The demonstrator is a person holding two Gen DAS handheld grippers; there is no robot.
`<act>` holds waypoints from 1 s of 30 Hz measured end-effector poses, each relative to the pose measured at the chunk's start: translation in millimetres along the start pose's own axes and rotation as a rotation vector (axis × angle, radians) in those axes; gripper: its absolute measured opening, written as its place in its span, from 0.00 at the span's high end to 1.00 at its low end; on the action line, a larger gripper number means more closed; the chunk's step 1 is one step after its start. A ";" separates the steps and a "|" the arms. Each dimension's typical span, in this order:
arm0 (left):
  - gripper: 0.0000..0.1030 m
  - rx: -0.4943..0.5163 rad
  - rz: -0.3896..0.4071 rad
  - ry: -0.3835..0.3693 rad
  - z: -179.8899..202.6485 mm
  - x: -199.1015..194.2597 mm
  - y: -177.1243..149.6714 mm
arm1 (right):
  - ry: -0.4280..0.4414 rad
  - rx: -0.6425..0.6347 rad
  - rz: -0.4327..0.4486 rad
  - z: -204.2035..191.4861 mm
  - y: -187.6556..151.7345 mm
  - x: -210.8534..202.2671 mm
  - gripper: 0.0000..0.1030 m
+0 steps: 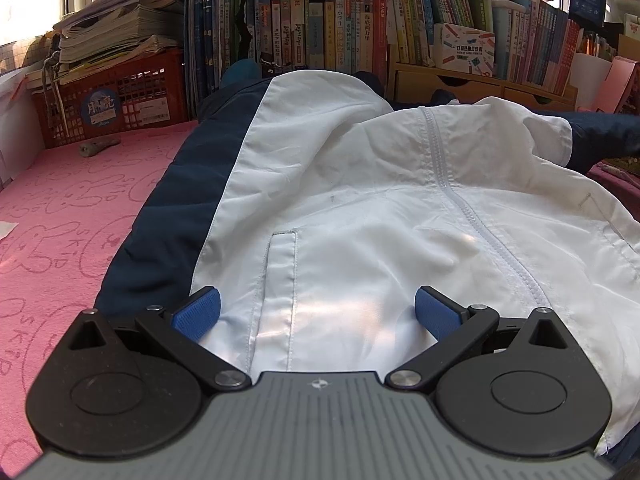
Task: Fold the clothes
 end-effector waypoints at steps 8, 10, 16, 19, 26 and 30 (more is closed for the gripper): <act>0.00 -0.002 -0.001 -0.002 -0.3 -0.3 -0.2 | -0.121 -0.004 -0.347 30.3 -74.5 14.0 0.43; 0.00 -0.003 -0.001 -0.003 -0.2 -0.2 0.2 | -0.066 -0.022 -0.341 20.3 -72.5 -6.2 0.41; 0.00 -0.005 0.002 -0.005 0.0 -0.5 0.4 | 0.300 -0.075 -0.345 -42.3 -80.2 -74.4 0.34; 0.00 -0.019 0.020 -0.016 -2.2 -3.6 0.6 | 0.505 -0.148 -0.384 -80.1 -101.7 -119.3 0.33; 0.00 -0.097 0.071 -0.110 -26.2 -62.2 0.0 | 0.735 -0.271 -0.514 -112.2 -147.9 -202.7 0.33; 0.00 -0.057 0.094 -0.058 -45.7 -112.8 -14.1 | 0.768 -0.360 -0.582 -112.8 -167.8 -239.7 0.31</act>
Point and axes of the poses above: each gripper's, at about its wrist camera, not at the fingertips, and x roughly the way its jaws point, z to its right, y to its top, the point moved 3 cm from there along x, roughly the way its jaws point, and after that the axes turned 6 degrees about z, right-handed, at the moved point
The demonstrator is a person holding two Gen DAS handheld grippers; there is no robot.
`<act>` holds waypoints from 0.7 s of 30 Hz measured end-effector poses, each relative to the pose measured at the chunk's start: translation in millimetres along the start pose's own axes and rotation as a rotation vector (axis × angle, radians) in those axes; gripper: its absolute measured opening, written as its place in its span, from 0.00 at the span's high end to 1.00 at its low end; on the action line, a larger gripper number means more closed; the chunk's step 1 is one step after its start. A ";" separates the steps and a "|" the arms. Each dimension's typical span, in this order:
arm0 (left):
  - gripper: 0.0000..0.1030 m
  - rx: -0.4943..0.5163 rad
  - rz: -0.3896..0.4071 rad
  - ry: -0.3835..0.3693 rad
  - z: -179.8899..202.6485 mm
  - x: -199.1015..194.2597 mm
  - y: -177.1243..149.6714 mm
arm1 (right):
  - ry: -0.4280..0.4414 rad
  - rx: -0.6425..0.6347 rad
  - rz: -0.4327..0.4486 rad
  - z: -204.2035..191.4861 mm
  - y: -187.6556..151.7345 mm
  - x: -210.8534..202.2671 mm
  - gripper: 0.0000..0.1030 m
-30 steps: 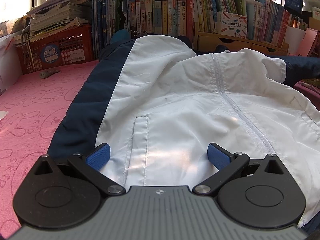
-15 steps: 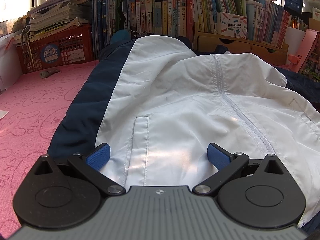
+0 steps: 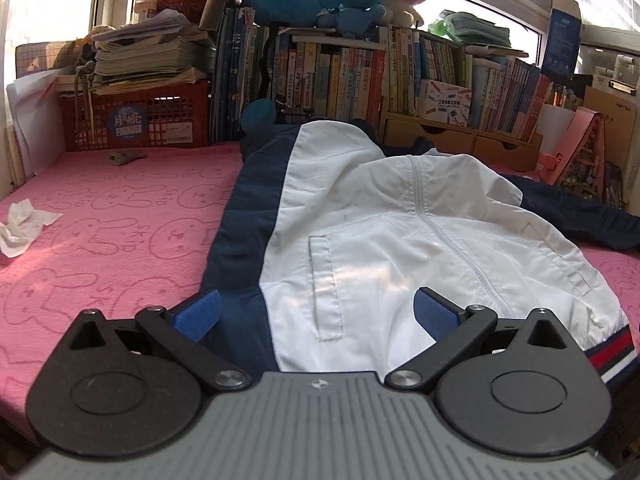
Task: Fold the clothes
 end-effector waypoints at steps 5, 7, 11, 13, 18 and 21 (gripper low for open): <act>0.00 -0.036 -0.044 0.064 -23.3 -37.2 -23.5 | -0.030 -0.119 0.015 -36.2 -23.1 -4.6 0.23; 0.00 -0.038 -0.051 0.037 -24.1 -46.9 -29.9 | -0.089 -0.258 0.060 -55.4 -27.4 0.0 0.23; 0.00 0.087 -0.079 0.005 -7.3 -50.4 -41.9 | -0.175 -0.621 0.128 -96.1 -43.3 14.7 0.23; 0.00 0.188 -0.085 0.004 7.1 -45.8 -48.2 | -0.149 -0.718 0.115 -108.5 -52.7 22.6 0.23; 0.00 0.314 -0.073 0.046 27.3 -27.2 -57.7 | -0.184 -0.847 0.183 -128.3 -64.3 38.6 0.22; 0.00 0.281 -0.058 0.047 24.0 -25.0 -52.4 | -0.245 -0.766 0.287 -128.1 -47.9 34.5 0.08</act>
Point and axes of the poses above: each gripper's, at about its wrist camera, not at the fingertips, and x roughly the way its jaws point, z to its right, y to its top, the point moved 3 cm from there along x, roughly the way its jaws point, and after that the axes turned 6 degrees about z, right-handed, at the moved point
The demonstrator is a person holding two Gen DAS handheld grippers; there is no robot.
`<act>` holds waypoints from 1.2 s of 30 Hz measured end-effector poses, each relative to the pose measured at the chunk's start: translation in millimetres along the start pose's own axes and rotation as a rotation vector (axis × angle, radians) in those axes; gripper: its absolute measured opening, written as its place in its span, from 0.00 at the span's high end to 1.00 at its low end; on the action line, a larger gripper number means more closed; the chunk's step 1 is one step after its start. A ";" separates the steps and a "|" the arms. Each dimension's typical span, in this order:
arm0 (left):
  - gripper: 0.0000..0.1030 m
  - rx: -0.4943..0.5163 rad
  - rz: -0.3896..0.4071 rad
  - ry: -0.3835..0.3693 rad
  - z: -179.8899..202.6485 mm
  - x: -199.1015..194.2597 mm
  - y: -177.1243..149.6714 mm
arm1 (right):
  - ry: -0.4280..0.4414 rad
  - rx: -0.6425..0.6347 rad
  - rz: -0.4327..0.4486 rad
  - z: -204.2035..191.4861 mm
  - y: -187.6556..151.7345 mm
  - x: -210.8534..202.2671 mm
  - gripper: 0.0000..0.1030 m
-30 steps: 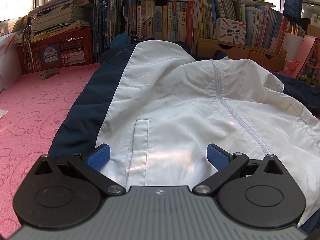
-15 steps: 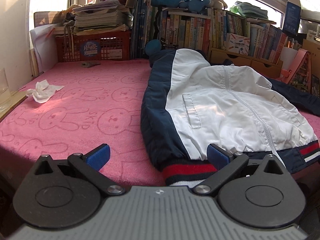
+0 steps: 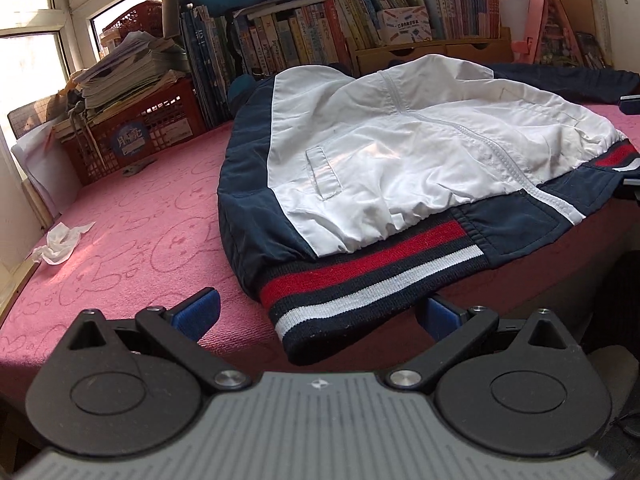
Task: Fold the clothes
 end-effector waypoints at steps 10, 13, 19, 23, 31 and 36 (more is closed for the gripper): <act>0.00 -0.144 0.069 0.092 -24.9 -2.1 16.6 | -0.172 0.056 -0.057 19.2 -5.0 30.5 0.09; 0.00 -0.170 0.065 0.096 -27.9 -0.8 17.4 | -0.209 0.018 -0.078 14.6 -20.0 26.7 0.12; 0.00 -0.180 0.124 0.199 -30.8 -2.7 32.5 | -0.309 0.108 -0.062 48.1 -9.2 12.1 0.68; 0.00 -0.240 0.131 0.212 -47.4 -21.2 36.8 | -0.371 0.061 -0.001 68.6 12.1 -22.7 0.80; 0.00 -0.153 -0.064 0.125 -37.1 -32.2 -2.3 | -0.154 -0.025 -0.232 40.0 -29.3 -38.2 0.75; 0.00 -0.214 -0.101 -0.248 -46.2 -48.1 -10.3 | 0.181 0.116 -0.262 54.7 -13.5 -43.9 0.42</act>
Point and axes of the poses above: each gripper's, at about its wrist camera, not at the fingertips, and x roughly the way its jaws point, z to its right, y to its top, the point moved 3 cm from there along x, roughly the way its jaws point, and after that the axes turned 6 degrees about z, right-handed, at the moved point
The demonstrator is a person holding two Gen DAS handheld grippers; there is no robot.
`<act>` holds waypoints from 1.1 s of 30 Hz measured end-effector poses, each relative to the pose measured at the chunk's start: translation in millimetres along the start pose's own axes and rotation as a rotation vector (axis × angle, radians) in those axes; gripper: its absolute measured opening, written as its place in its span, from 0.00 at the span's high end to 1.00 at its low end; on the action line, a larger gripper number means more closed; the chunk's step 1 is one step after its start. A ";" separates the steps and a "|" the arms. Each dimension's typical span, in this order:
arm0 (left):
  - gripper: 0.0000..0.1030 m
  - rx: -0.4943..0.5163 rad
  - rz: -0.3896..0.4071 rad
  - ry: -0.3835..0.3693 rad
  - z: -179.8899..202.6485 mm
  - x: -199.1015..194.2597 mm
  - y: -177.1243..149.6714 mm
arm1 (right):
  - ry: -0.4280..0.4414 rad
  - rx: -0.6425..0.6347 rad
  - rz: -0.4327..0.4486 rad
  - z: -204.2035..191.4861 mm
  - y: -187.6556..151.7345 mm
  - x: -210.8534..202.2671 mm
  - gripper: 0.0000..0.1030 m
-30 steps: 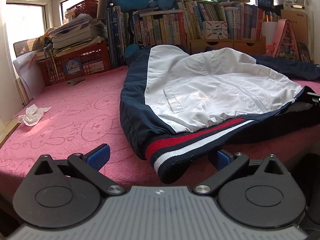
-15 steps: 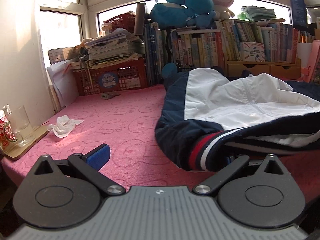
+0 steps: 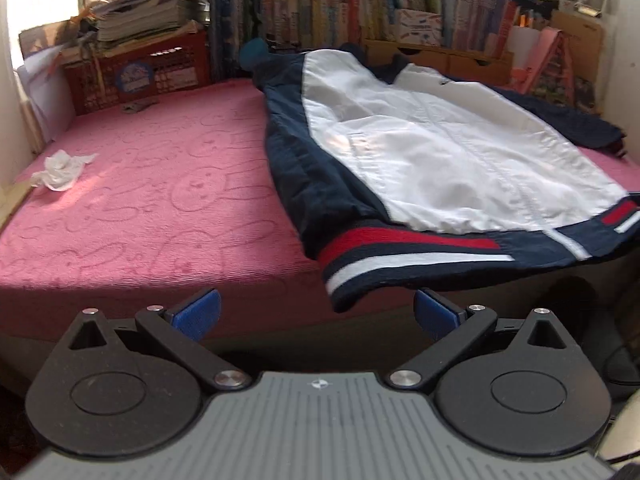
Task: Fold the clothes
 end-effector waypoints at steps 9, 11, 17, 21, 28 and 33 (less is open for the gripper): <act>0.00 -0.200 0.226 -0.167 -17.1 18.1 61.9 | 0.293 0.301 0.315 70.8 93.2 -37.3 0.07; 0.00 -0.196 0.259 -0.084 -16.0 37.7 74.7 | 0.263 0.366 0.368 82.4 114.3 -20.9 0.00; 0.00 -0.141 0.151 0.051 -9.7 104.9 52.9 | 0.180 0.363 0.306 67.5 190.9 102.8 0.01; 0.00 -0.152 0.106 0.109 -16.1 117.2 33.9 | 0.176 0.336 0.244 30.7 239.8 195.1 0.01; 0.00 -0.120 0.143 0.042 -26.5 93.8 31.3 | 0.122 0.385 0.181 12.4 257.3 310.4 0.02; 0.00 -0.372 0.232 -0.076 -94.0 83.9 73.7 | 0.129 0.438 0.110 17.5 224.9 335.2 0.02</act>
Point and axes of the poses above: each gripper's, at about its wrist camera, not at the fingertips, and x roughly the way its jaws point, z to its right, y to its top, the point moved 3 cm from there along x, roughly the way its jaws point, and after that the axes turned 6 degrees about z, right-handed, at the moved point
